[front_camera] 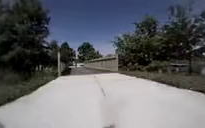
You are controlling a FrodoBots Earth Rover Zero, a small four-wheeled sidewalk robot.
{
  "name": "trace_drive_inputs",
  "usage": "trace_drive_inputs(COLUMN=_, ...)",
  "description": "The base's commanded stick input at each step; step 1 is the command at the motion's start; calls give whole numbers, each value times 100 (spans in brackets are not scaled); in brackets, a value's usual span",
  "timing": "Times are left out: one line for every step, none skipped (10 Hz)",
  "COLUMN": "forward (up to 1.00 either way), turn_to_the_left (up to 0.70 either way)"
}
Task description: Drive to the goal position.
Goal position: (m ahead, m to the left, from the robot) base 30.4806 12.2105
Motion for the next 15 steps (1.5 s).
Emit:
trace_drive_inputs(forward=85, turn_to_the_left=0)
trace_drive_inputs(forward=85, turn_to_the_left=0)
trace_drive_inputs(forward=85, turn_to_the_left=0)
trace_drive_inputs(forward=85, turn_to_the_left=0)
trace_drive_inputs(forward=85, turn_to_the_left=0)
trace_drive_inputs(forward=85, turn_to_the_left=0)
trace_drive_inputs(forward=85, turn_to_the_left=0)
trace_drive_inputs(forward=85, turn_to_the_left=0)
trace_drive_inputs(forward=85, turn_to_the_left=0)
trace_drive_inputs(forward=85, turn_to_the_left=0)
trace_drive_inputs(forward=85, turn_to_the_left=1)
trace_drive_inputs(forward=85, turn_to_the_left=28)
trace_drive_inputs(forward=85, turn_to_the_left=34)
trace_drive_inputs(forward=85, turn_to_the_left=34)
trace_drive_inputs(forward=85, turn_to_the_left=34)
